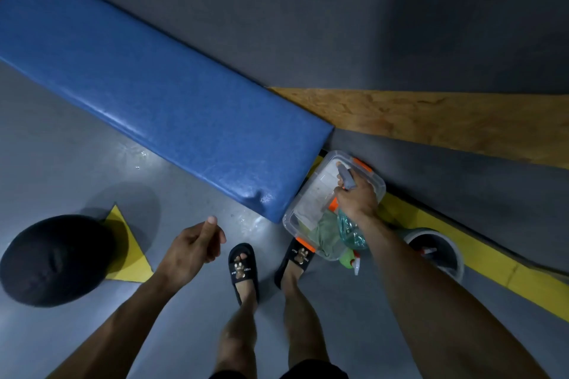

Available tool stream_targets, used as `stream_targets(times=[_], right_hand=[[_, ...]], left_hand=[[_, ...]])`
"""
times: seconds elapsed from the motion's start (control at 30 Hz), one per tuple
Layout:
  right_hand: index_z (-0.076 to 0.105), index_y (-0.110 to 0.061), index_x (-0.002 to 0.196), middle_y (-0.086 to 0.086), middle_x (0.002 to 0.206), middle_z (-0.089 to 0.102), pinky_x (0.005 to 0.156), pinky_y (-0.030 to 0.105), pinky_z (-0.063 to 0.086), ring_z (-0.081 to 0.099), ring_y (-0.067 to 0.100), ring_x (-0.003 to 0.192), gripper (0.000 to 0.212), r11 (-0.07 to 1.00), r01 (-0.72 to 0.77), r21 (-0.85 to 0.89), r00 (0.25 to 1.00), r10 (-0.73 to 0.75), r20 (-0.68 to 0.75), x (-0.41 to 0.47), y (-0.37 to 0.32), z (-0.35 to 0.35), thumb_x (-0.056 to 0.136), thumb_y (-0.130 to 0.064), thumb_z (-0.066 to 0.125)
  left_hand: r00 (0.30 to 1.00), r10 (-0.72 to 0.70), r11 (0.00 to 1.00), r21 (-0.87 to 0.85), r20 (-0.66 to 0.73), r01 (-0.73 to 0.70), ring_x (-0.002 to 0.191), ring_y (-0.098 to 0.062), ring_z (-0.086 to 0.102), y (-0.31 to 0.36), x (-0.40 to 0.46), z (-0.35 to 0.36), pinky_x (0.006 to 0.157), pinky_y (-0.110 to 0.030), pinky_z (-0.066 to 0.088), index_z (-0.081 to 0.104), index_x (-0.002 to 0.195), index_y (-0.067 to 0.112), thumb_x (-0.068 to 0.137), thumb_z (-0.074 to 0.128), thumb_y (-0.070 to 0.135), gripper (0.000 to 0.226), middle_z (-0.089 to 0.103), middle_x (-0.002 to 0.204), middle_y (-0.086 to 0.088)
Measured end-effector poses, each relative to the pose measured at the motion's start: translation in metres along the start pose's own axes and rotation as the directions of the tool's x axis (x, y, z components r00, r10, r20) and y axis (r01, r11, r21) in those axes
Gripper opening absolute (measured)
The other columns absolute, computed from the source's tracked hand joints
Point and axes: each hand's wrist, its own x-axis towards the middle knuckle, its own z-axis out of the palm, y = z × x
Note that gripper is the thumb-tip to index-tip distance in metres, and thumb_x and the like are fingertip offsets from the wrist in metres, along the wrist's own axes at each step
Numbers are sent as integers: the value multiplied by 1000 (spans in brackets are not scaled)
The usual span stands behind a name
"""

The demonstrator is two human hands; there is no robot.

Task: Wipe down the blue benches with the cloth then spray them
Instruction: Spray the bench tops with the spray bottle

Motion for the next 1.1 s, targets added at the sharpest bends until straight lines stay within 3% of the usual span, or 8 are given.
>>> stream_targets(times=[0.1,0.2,0.33,0.47,0.57,0.73,0.87,1.1], right_hand=[[65,-24,114,1,105,68,82,28,46,64,28,100,27,1000,-14,11,999,14,-42,15,-8,-12,88,-18,62],[62,-25,106,-2,92,61,72,28,39,61,29,89,20,999,16,-31,1000,-16,0,22,-18,-17,86,-20,60],[61,-27,107,1,97,64,75,32,46,61,30,89,23,998,37,-50,999,-35,27,18,-27,-5,85,-21,60],[58,-38,104,-11,83,62,71,31,45,63,26,87,27,987,124,-106,974,-101,202,-4,-28,23,88,-17,59],[59,-37,119,-4,96,68,73,34,51,62,25,88,39,958,205,-201,940,-135,314,-31,-36,51,85,-18,58],[54,-29,109,-2,102,69,79,41,54,64,31,93,34,944,234,-233,917,-134,376,-76,-46,111,75,-27,52],[52,-25,93,4,97,66,77,41,51,62,34,92,12,959,156,-238,955,-85,286,-85,-62,136,82,-20,56],[60,-24,116,0,98,66,72,34,47,61,26,84,33,985,43,-167,998,-35,49,-42,-119,121,85,-14,59]], left_hand=[[1000,11,1000,-7,-12,-11,58,-18,61,1,6,0,61,-32,51,68,74,21,83,32,79,69,66,63,-9],[1000,21,1000,-1,-23,-21,61,-18,63,3,9,-3,62,-33,53,69,81,22,86,31,77,67,67,68,-7],[998,11,1000,-15,-57,-12,68,-19,65,5,11,-8,66,-34,54,69,87,24,98,34,61,52,70,76,-7],[997,12,999,-43,-73,-15,71,-13,65,3,16,-20,71,-36,54,69,91,30,97,36,63,48,71,81,-1],[998,-9,998,-63,-62,5,72,-14,66,-4,22,-36,71,-35,54,70,93,30,89,35,70,53,72,82,-2],[999,-15,996,-85,-51,10,70,-10,65,-16,29,-68,67,-29,53,70,87,32,97,37,63,46,72,82,-3],[999,-36,993,-112,-29,33,67,-9,64,-30,34,-101,63,-26,52,70,86,31,96,38,63,46,71,80,-3],[999,-37,983,-181,34,43,62,-10,60,-49,56,-155,63,-30,46,69,84,27,80,40,70,51,68,73,2]])
